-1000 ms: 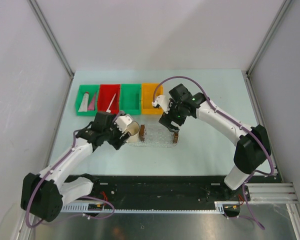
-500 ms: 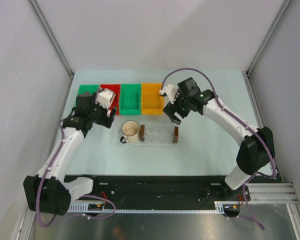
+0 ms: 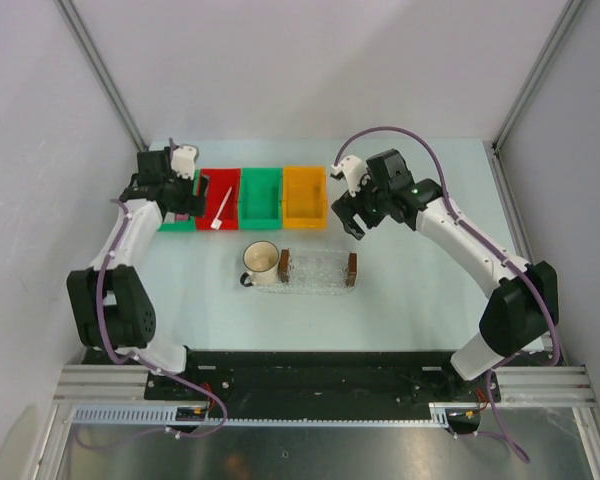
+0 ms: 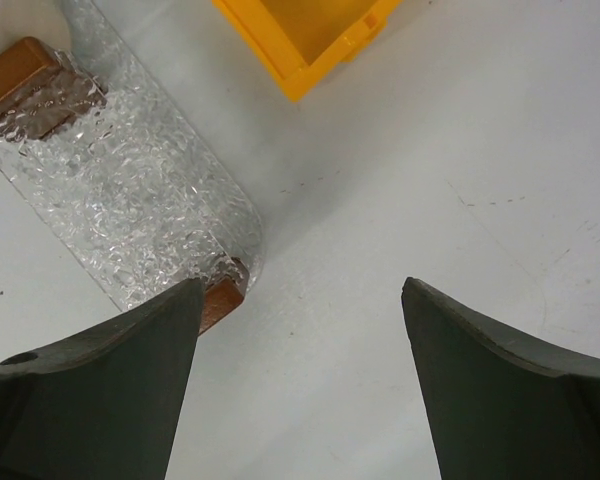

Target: Prepare toiletry sets of a toothbrush and toothpaste on the tray

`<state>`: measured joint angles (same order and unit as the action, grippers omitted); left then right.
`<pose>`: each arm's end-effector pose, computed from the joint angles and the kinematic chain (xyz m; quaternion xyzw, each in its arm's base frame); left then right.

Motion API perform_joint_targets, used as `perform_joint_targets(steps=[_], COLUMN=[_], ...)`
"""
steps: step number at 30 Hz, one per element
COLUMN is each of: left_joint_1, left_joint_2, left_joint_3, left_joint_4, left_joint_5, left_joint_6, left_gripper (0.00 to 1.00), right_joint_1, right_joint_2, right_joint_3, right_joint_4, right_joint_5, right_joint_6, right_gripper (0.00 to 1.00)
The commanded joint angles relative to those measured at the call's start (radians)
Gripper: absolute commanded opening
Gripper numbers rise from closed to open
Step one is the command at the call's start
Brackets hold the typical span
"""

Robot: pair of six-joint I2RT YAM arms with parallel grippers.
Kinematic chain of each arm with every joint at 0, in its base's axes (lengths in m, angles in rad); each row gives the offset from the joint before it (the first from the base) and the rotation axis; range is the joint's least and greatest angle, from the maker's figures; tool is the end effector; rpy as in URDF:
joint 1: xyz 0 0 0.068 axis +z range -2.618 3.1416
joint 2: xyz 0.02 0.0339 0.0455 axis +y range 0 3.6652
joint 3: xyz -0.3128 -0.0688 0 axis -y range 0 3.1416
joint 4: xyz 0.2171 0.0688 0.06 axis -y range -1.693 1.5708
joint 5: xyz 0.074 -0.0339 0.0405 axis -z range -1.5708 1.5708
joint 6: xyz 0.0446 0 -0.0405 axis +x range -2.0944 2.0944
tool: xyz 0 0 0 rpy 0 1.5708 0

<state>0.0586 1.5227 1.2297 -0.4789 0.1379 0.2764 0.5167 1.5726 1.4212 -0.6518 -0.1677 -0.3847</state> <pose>0.3146 0.0123 0.3382 0.1265 0.9107 0.0021 0.3931 0.2799 0.1676 0.3680 -0.4307 0.8181 0.1021 0.3672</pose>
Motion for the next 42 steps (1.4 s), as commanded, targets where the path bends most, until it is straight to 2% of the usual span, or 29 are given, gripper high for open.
perform_joint_targets(steps=[1, 8, 15, 25, 42], left_joint_1=[0.064, 0.095, 0.116, 0.118, 0.126], left_joint_2=[0.074, 0.201, 0.312, 0.424, 0.537], left_joint_3=[0.103, 0.215, 0.3, 0.361, 0.393], left_joint_4=[0.023, 0.023, 0.023, 0.023, 0.023], left_joint_5=[-0.047, -0.119, -0.136, -0.237, -0.29], left_joint_6=[-0.08, -0.057, -0.075, -0.056, -0.028], left_gripper=[0.86, 0.81, 0.67, 0.65, 0.64], right_joint_1=[-0.003, -0.003, -0.004, -0.004, -0.007], right_joint_2=[-0.04, -0.06, -0.08, -0.071, -0.068], right_joint_3=[-0.018, -0.059, -0.077, -0.085, -0.1], right_joint_4=[0.047, 0.069, 0.066, 0.057, 0.05], right_joint_5=[-0.015, -0.067, -0.098, -0.122, -0.147], right_joint_6=[0.035, 0.027, 0.015, 0.003, -0.002], right_gripper=[0.85, 0.84, 0.84, 0.83, 0.83])
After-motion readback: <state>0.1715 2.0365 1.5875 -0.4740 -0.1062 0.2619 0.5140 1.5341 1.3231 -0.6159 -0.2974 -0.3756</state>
